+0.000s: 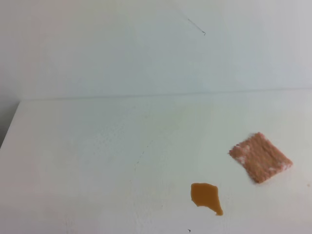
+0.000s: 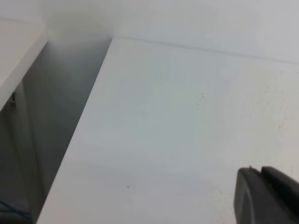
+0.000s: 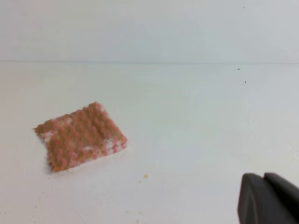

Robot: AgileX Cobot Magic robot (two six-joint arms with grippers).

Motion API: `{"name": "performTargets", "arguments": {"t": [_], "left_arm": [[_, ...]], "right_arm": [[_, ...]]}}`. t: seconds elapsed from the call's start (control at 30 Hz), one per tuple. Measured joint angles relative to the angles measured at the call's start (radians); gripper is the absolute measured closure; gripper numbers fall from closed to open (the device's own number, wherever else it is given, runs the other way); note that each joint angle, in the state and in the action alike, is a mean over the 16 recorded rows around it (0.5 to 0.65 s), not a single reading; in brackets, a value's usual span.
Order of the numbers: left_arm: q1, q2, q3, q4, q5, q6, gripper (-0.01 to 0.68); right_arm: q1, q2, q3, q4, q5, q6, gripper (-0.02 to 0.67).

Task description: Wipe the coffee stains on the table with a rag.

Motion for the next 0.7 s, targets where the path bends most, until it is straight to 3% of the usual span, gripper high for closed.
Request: {"name": "performTargets", "arguments": {"t": [0.7], "left_arm": [[0.000, 0.000, 0.000, 0.000, 0.000, 0.006, 0.675]], "right_arm": [[0.000, 0.000, 0.000, -0.141, -0.055, -0.033, 0.653]]}}
